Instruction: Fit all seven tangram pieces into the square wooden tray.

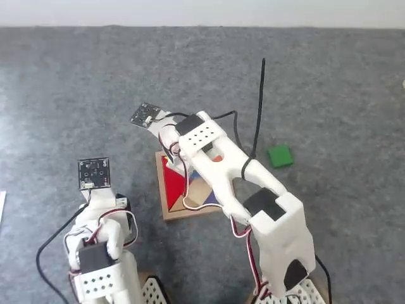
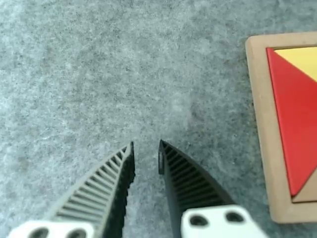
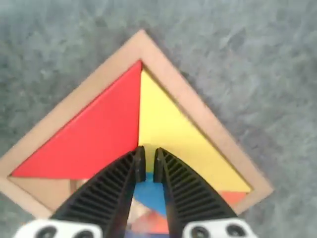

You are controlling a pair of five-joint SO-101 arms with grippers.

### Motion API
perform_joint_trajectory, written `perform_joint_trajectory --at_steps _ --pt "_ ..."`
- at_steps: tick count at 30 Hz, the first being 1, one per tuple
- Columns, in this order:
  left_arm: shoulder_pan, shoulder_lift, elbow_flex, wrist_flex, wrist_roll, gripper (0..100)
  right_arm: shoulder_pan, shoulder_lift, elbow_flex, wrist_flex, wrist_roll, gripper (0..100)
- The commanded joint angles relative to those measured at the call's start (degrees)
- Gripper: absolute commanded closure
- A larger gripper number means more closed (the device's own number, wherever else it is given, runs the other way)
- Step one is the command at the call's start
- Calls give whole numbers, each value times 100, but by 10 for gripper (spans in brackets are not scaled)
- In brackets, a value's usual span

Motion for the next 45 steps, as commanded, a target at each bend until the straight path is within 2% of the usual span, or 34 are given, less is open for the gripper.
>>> perform_joint_trajectory --at_steps 1,8,13,20,26,29,33,39,45 --pt "-35 -105 -66 18 -9 920 75 -110 -255 312 -53 948" --pt "-35 -105 -66 18 -9 920 75 -462 -229 646 1116 948" --pt "-35 -105 -66 18 -9 920 154 -488 -211 664 1662 948" --pt "-35 -105 -66 18 -9 920 207 -769 -220 1077 1978 948" --pt "-35 -105 -66 18 -9 920 655 -2237 132 1429 1829 948" --pt "-35 -105 -66 18 -9 920 673 -2862 985 1174 1864 944" --pt "-35 -105 -66 18 -9 920 664 -3301 2382 330 2031 939" --pt "-35 -105 -66 18 -9 920 391 -3389 3473 -330 2110 850" --pt "-35 -105 -66 18 -9 920 136 -3336 3587 -673 2092 996"
